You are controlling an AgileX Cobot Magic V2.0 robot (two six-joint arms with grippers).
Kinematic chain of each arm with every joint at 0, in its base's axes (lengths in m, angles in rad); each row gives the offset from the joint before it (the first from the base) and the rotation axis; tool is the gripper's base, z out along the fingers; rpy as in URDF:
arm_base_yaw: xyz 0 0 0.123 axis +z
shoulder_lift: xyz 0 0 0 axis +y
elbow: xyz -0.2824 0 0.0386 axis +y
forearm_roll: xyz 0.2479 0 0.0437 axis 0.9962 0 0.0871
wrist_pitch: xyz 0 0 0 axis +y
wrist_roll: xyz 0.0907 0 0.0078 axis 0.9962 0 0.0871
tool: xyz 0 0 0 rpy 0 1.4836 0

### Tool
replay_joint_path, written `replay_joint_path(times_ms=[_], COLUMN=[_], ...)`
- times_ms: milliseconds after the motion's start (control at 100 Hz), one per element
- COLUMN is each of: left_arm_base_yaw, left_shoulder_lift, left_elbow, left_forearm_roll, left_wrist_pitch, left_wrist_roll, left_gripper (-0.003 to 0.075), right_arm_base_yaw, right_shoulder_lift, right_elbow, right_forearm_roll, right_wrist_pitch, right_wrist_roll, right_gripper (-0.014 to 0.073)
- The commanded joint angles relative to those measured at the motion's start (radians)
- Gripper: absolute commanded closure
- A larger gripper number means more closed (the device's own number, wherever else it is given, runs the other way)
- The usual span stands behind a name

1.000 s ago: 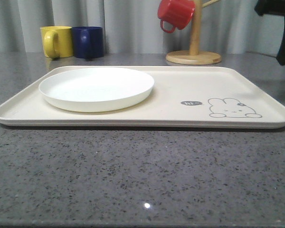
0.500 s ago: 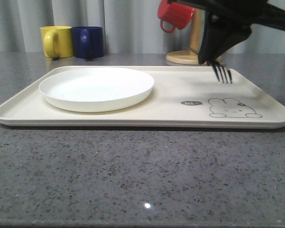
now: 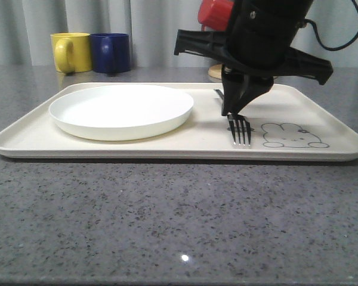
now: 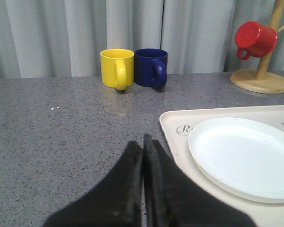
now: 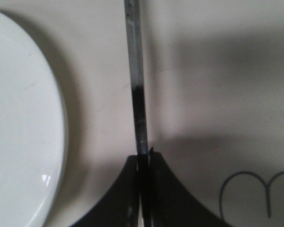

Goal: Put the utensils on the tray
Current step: 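Lower the fork onto the tray beside the plate and open the right gripper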

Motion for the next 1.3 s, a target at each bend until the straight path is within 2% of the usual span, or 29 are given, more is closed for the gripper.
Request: replay_joint_path(times_ms=[0, 280, 400, 520, 620, 810, 1000, 1140, 1290], left_arm_base_yaw=[0.003, 0.003, 0.003, 0.003, 0.003, 0.003, 0.003, 0.003, 0.003], left_shoulder_lift=[0.005, 0.005, 0.005, 0.005, 0.005, 0.005, 0.005, 0.005, 0.005], left_elbow=[-0.026, -0.026, -0.026, -0.026, -0.026, -0.026, -0.026, -0.026, -0.026], left_forearm_roll=[-0.007, -0.007, -0.007, -0.007, -0.007, -0.007, -0.007, -0.007, -0.007], left_wrist_pitch=[-0.082, -0.082, -0.082, -0.082, -0.082, -0.082, -0.082, -0.082, -0.082], left_wrist_roll=[-0.012, -0.012, -0.012, -0.012, -0.012, -0.012, -0.012, -0.012, -0.012], left_gripper=[0.0738, 0.0738, 0.0738, 0.0738, 0.0738, 0.0738, 0.0738, 0.0738, 0.0738], right_arm_base_yaw=[-0.001, -0.001, -0.001, -0.001, -0.001, -0.001, -0.021, -0.111, -0.254], right_shoulder_lift=[-0.025, -0.02, -0.02, -0.02, -0.022, -0.08, -0.211, -0.283, -0.317], right_elbow=[-0.034, -0.034, -0.034, -0.034, -0.034, -0.034, -0.034, -0.034, -0.031], right_forearm_roll=[-0.029, -0.028, -0.025, -0.022, -0.022, -0.022, -0.023, -0.023, -0.022], right_wrist_pitch=[-0.044, -0.054, -0.054, -0.054, -0.054, -0.039, 0.018, 0.118, 0.213], right_wrist_roll=[0.005, 0.005, 0.005, 0.005, 0.005, -0.013, -0.132, -0.258, -0.389], right_gripper=[0.0592, 0.0566, 0.0453, 0.0295, 0.0227, 0.0223, 0.0223, 0.0223, 0.0223])
